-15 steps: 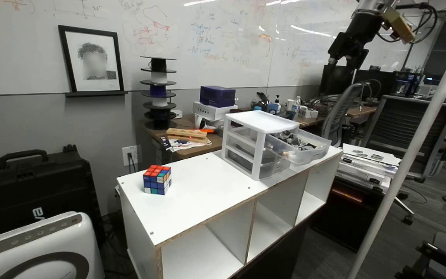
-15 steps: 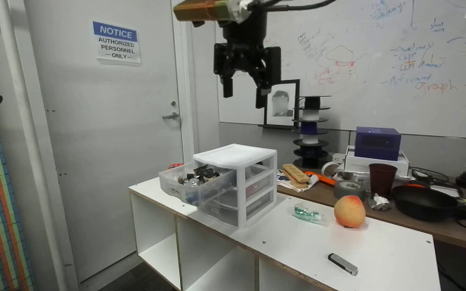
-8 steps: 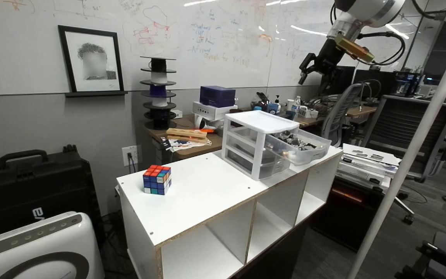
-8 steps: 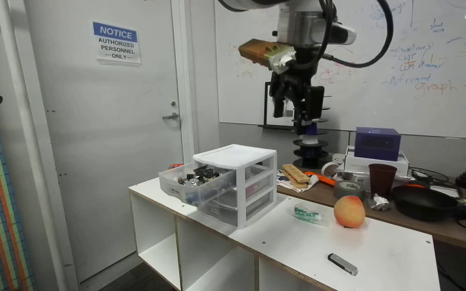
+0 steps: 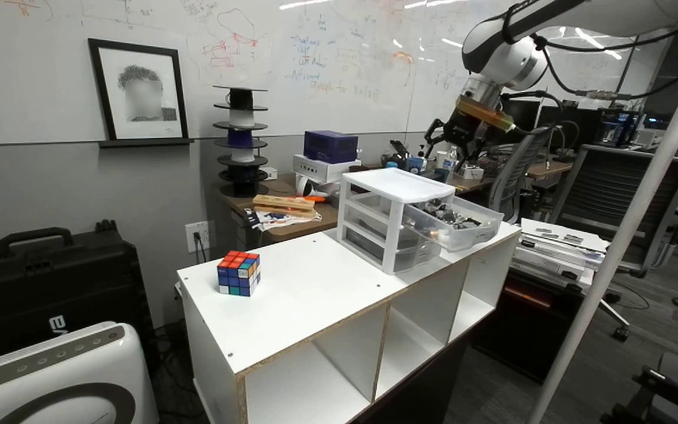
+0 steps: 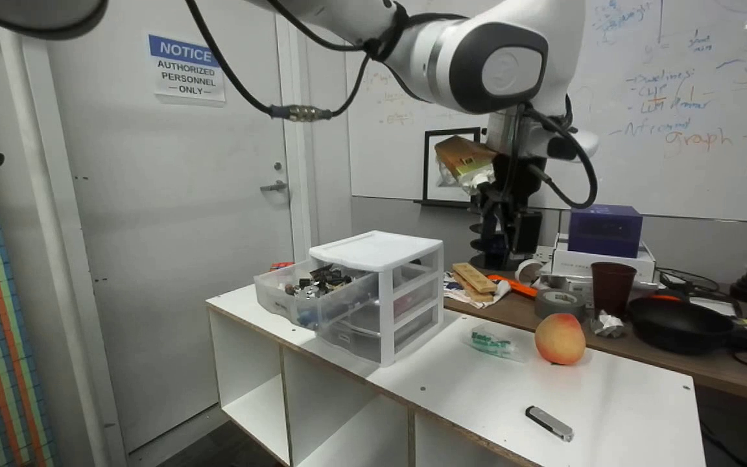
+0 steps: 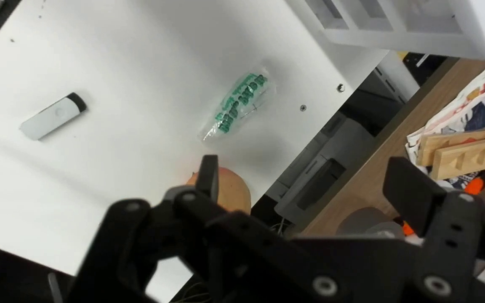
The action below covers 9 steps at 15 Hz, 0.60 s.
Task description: Pick up two objects from the table, put them in the open drawer and close it
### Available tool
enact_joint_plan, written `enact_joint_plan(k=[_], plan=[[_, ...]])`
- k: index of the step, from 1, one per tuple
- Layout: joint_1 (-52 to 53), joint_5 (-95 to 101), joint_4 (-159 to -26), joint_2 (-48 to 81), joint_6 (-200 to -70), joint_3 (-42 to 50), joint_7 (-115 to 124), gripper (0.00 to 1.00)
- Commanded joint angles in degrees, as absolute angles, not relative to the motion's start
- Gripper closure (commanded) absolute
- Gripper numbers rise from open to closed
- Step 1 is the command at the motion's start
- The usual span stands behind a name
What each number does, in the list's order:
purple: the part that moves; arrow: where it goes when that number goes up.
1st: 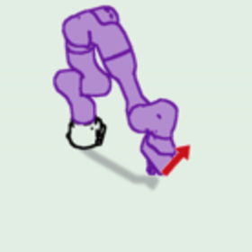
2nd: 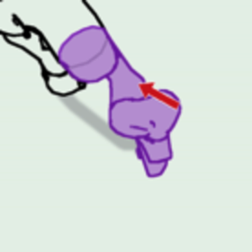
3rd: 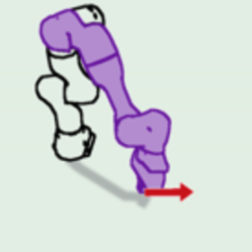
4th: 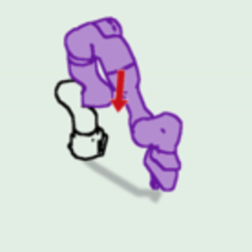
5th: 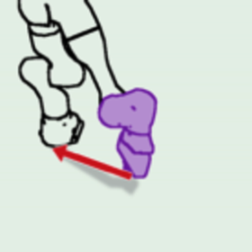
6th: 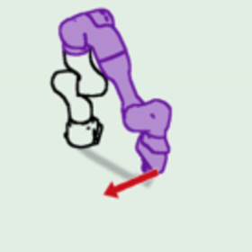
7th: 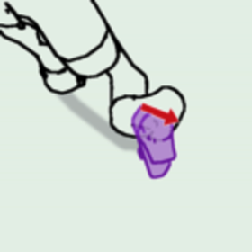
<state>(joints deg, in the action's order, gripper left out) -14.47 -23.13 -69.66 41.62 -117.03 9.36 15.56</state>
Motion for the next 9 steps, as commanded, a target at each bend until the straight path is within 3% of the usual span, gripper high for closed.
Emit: enact_joint_plan(k=[1,9], plan=[[-15.8,-21.6,-56.5,51.9,-114.6,7.8,21.8,0.0],[-15.9,-19.7,-40.3,66.0,-108.5,9.3,26.4,0.0]])
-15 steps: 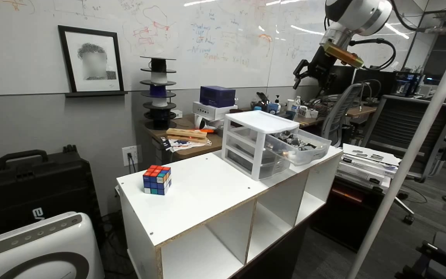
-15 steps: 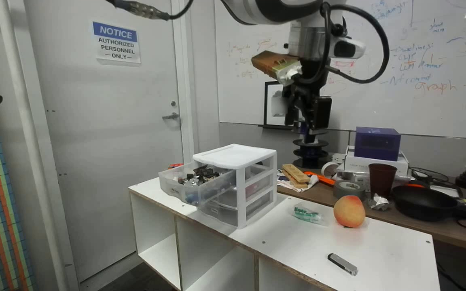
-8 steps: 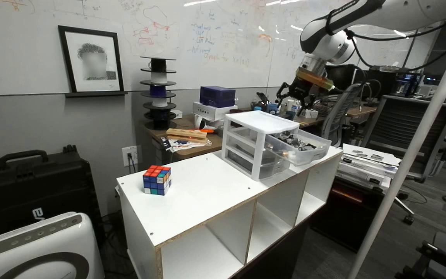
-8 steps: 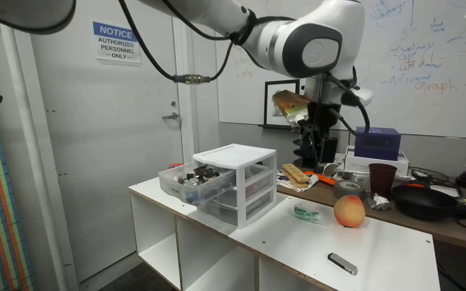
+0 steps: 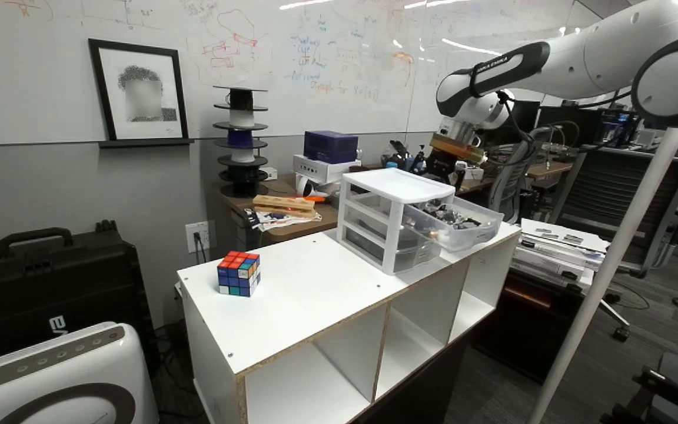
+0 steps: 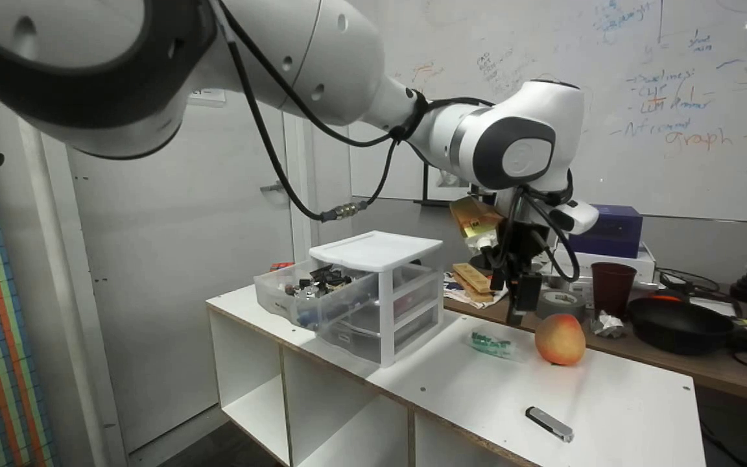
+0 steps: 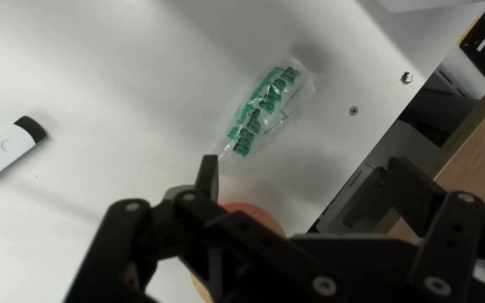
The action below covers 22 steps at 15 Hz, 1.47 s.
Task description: Pick up two objects from the table, put them in the open drawer and close it
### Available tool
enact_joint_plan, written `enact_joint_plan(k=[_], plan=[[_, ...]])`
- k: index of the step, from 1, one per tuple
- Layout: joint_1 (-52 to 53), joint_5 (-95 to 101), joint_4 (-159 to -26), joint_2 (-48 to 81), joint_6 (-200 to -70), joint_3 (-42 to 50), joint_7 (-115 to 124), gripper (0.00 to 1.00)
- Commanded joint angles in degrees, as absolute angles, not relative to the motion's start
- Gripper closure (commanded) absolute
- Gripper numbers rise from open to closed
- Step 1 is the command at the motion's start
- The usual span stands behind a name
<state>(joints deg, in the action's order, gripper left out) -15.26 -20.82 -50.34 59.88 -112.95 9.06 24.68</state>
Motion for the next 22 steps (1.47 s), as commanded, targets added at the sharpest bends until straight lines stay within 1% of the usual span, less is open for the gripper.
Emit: enact_joint_plan(k=[1,5,6,7,8,9,10,12,17,18,22], plan=[[-16.1,-19.9,-39.0,67.2,-107.0,8.7,25.6,0.0],[-15.7,-19.7,-35.0,70.6,-101.9,8.4,24.9,0.0],[-16.3,-17.6,-35.2,70.6,-101.7,6.3,25.4,0.0],[-16.2,-16.9,-34.4,71.2,-101.1,6.2,25.5,0.25],[-16.1,-15.9,-33.6,71.8,-100.7,6.0,25.5,0.26],[-16.1,-14.9,-32.9,72.3,-100.3,6.0,25.3,0.32],[-16.0,-13.8,-32.2,72.7,-99.9,6.0,25.0,0.42],[-16.1,-12.0,-30.7,73.7,-99.3,6.2,24.8,0.58],[-15.8,-9.9,-30.5,74.2,-99.6,7.8,23.5,0.96],[-16.0,-10.2,-30.5,74.1,-99.4,7.4,23.2,0.99],[-14.9,-9.1,-32.0,71.6,-99.1,7.8,18.7,1.0]])
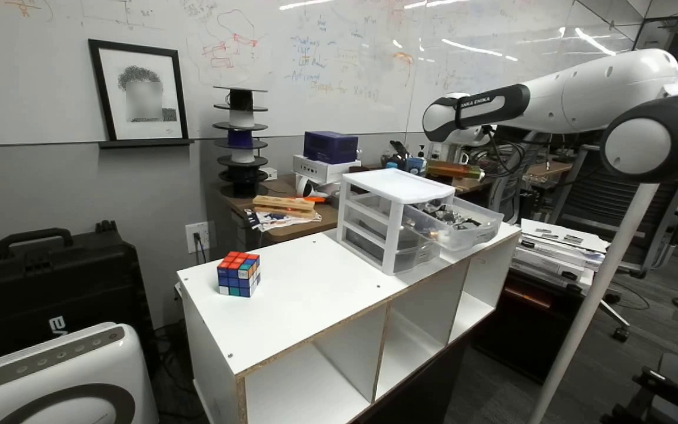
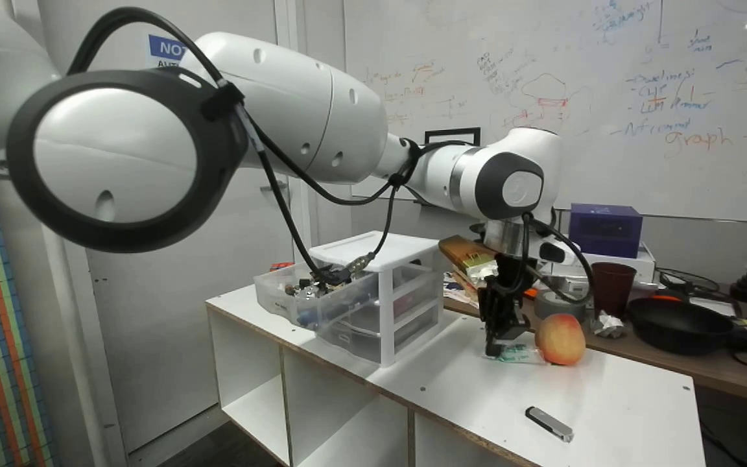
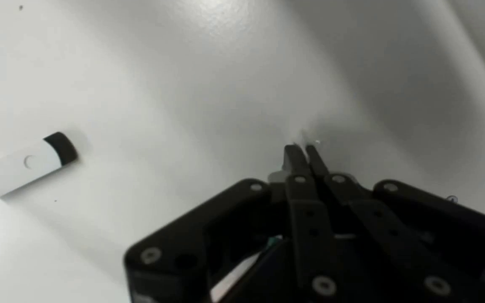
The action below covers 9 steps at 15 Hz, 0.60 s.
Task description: Pick up two objects from the table, put them in the open drawer and close it
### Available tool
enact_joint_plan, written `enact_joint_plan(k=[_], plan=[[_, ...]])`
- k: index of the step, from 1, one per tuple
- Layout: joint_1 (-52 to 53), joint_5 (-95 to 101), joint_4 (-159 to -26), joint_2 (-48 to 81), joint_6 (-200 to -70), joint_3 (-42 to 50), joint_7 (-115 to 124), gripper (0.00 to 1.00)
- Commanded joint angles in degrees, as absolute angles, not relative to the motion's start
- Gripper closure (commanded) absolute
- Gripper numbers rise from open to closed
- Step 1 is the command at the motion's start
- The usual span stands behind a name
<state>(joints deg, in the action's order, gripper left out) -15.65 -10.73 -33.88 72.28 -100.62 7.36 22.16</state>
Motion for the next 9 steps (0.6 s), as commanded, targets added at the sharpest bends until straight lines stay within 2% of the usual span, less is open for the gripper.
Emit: enact_joint_plan(k=[1,9], plan=[[-14.4,-8.5,-32.4,70.8,-99.1,8.0,17.2,1.0],[-10.4,-3.2,-36.1,59.7,-96.9,8.9,8.8,1.0]])
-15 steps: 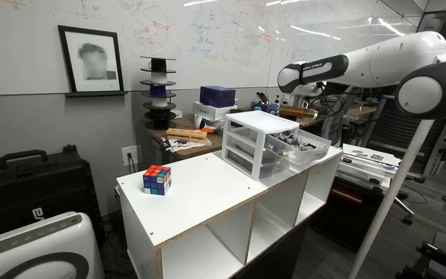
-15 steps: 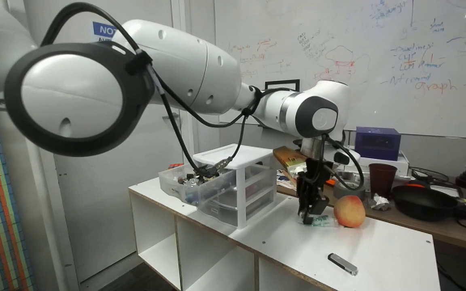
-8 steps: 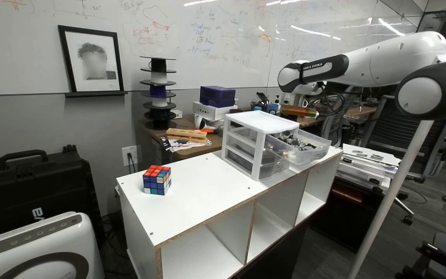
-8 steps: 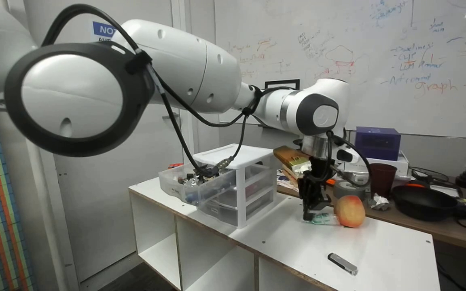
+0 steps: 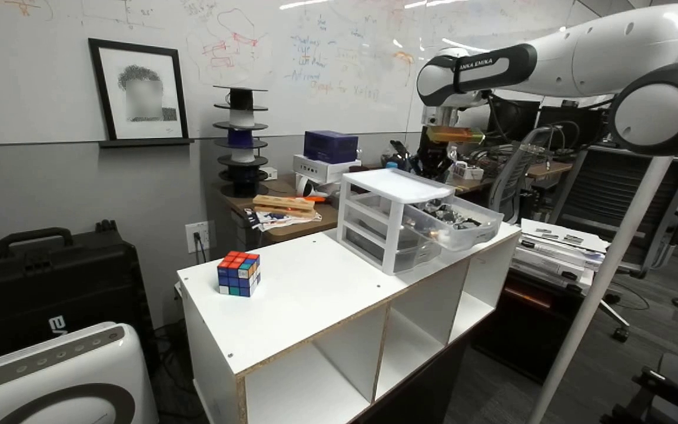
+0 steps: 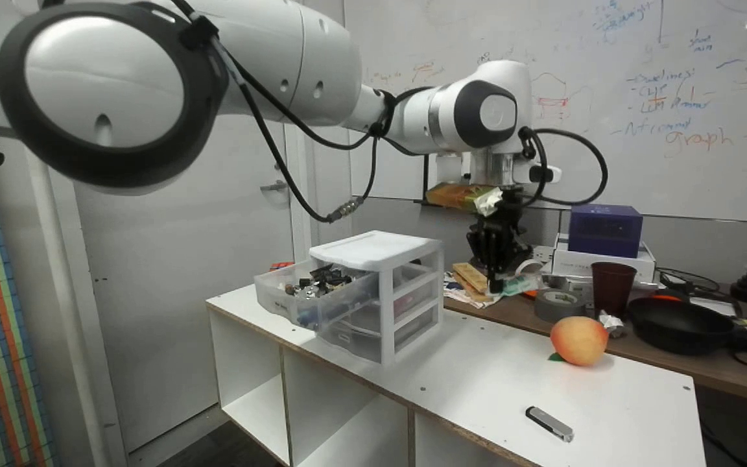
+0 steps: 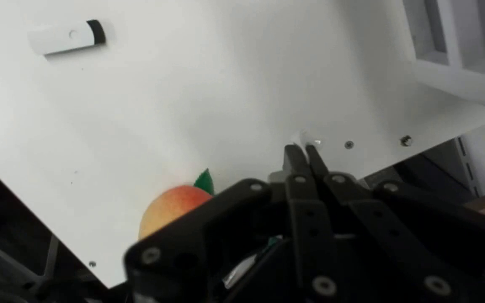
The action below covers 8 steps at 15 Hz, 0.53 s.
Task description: Pick up two objects from the table, put them in the open drawer and close it
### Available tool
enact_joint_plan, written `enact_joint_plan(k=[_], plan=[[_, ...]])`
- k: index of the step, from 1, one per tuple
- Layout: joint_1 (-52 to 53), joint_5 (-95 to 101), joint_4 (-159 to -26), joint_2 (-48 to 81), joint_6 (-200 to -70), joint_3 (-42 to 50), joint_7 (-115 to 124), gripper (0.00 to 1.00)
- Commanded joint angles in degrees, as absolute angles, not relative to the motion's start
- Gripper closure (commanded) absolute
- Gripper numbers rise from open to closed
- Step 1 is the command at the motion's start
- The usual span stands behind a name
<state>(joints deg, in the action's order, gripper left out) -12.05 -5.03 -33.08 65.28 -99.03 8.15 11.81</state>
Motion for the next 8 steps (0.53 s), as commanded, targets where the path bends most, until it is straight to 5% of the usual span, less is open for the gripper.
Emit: enact_joint_plan(k=[1,8], plan=[[-9.9,-2.7,-36.5,58.3,-96.5,9.0,7.9,1.0],[-7.9,-1.3,-42.8,48.7,-92.3,7.8,-3.4,1.0]])
